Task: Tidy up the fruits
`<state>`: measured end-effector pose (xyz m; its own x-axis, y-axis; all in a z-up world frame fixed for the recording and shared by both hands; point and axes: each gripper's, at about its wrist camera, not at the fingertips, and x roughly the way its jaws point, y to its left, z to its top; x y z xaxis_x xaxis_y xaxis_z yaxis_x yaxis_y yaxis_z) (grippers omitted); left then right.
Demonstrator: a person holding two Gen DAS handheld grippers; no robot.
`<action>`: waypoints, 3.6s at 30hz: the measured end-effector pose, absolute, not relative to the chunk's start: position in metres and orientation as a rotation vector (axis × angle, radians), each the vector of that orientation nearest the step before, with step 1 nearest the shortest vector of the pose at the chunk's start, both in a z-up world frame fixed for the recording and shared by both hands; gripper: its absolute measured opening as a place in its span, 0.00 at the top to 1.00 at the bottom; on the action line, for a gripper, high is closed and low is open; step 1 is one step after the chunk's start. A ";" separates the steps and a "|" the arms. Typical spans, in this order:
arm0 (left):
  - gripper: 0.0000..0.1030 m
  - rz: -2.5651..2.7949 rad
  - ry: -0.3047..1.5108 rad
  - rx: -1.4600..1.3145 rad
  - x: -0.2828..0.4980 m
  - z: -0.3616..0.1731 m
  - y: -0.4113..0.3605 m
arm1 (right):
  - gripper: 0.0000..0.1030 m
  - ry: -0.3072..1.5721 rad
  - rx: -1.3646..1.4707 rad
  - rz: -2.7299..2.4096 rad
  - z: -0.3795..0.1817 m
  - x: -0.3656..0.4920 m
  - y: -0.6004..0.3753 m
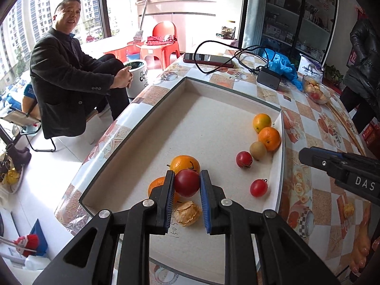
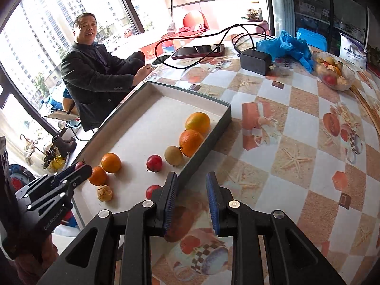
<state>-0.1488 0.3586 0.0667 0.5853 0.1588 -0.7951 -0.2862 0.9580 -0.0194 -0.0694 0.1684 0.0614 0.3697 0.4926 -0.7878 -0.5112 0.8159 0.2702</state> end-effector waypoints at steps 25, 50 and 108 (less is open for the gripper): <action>0.00 0.211 0.804 -0.151 -0.166 0.077 0.346 | 0.00 0.976 0.065 0.580 0.074 -0.057 0.159; 0.00 -0.115 0.883 0.029 -0.131 0.097 0.135 | 0.00 1.008 0.166 -0.061 -0.003 -0.073 -0.082; 0.00 0.023 0.939 -0.010 -0.105 0.002 0.134 | 0.00 0.940 0.062 -0.102 -0.009 -0.080 -0.071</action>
